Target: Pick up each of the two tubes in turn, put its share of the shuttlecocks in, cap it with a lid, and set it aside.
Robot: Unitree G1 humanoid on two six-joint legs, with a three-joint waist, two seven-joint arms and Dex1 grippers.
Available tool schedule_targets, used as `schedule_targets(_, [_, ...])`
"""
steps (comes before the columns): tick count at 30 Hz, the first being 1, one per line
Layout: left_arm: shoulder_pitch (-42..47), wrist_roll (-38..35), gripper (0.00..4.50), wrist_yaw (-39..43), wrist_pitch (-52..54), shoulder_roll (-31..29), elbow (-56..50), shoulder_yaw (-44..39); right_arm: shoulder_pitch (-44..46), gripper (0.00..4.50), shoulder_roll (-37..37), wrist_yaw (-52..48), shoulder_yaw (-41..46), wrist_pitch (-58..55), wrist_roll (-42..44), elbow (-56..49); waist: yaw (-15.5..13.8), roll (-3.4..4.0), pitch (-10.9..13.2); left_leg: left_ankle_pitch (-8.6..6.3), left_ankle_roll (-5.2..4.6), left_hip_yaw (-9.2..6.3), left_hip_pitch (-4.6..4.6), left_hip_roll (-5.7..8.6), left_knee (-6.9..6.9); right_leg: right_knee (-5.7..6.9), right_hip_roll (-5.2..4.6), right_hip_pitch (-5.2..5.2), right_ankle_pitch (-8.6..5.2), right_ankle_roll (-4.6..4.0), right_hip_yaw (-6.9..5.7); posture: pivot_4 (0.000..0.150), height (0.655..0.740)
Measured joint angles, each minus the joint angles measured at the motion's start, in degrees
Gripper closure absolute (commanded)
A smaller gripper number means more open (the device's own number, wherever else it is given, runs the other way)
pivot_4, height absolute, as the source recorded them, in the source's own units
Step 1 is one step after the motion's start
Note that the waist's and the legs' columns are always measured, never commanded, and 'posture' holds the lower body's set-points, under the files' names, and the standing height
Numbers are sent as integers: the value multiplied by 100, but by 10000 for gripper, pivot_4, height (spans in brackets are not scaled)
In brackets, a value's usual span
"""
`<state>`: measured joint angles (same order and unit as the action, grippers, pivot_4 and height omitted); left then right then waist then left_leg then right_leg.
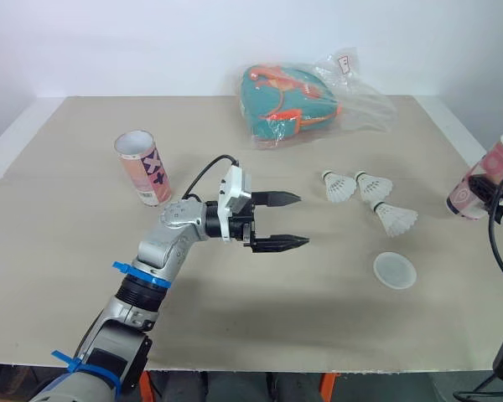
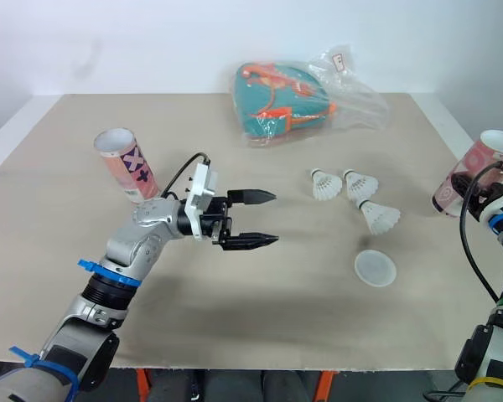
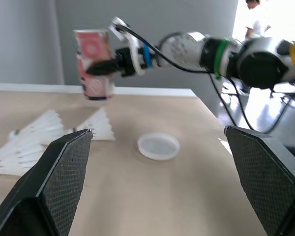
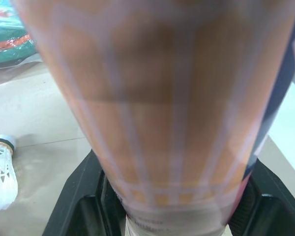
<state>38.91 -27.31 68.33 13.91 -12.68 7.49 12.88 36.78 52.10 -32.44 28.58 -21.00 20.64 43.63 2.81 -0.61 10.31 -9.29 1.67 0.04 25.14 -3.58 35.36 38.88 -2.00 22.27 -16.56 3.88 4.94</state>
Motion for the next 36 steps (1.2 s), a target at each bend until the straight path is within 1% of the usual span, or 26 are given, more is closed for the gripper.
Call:
schedule_targets(7, [-37, 107, 0, 88, -28, 4, -2, 7, 5, 21023, -65, 84, 68, 99, 39, 592, -6, 0, 0, 2, 0, 0, 3, 27, 4, -2, 0, -10, -6, 19, 44, 1500, 7400])
schedule_targets(11, [-77, 146, 0, 94, -28, 1, -5, 13, 27, 21023, -81, 105, 112, 231, 107, 756, -6, -2, 1, 2, 0, 1, 2, 36, 5, -3, 0, -15, -8, 25, 58, 1500, 7400])
schedule_targets(13, [-77, 147, 0, 94, -28, 8, -10, 13, 39, 13456, -81, 119, 124, 276, 135, 825, -6, -3, 1, 2, 0, -1, 2, 39, 7, -4, 1, -20, -9, 28, 62, 1500, 7400])
schedule_targets(14, [-77, 147, 0, 93, -28, 14, -10, 13, 49, 10990, -81, 122, 162, 284, 168, 862, -6, -4, 1, 2, 0, -2, 1, 42, 9, -4, 1, -24, -9, 31, 66, 1500, 7400])
schedule_targets(16, [-76, 155, 0, 91, -39, 23, -10, 13, 44, 1118, -95, 55, 189, 260, 258, 939, -5, -4, 1, 2, -1, -4, 0, 49, 11, -6, 1, -28, -9, 36, 75, 1500, 7400])
schedule_targets(17, [-76, 159, 0, 91, -45, 27, -10, 13, 25, 447, -117, 17, 209, 246, 282, 949, -5, -4, 1, 3, -1, -4, 1, 52, 11, -6, 1, -29, -10, 37, 79, 1500, 7400])
schedule_targets(29, [-77, 164, 0, 108, -55, 37, -11, 13, -375, 447, -170, -407, 216, -125, 437, 702, -3, -3, 1, 3, -2, -5, 0, 56, 10, -7, 1, -30, -11, 41, 85, 1500, 7400])
schedule_targets(36, [-150, 153, 0, 201, -28, -9, -30, 7, -708, 447, -166, -615, 295, -324, 553, 305, -6, -3, 1, 3, -2, -7, 0, 56, 10, -8, 2, -32, -12, 42, 85, 1500, 7400])
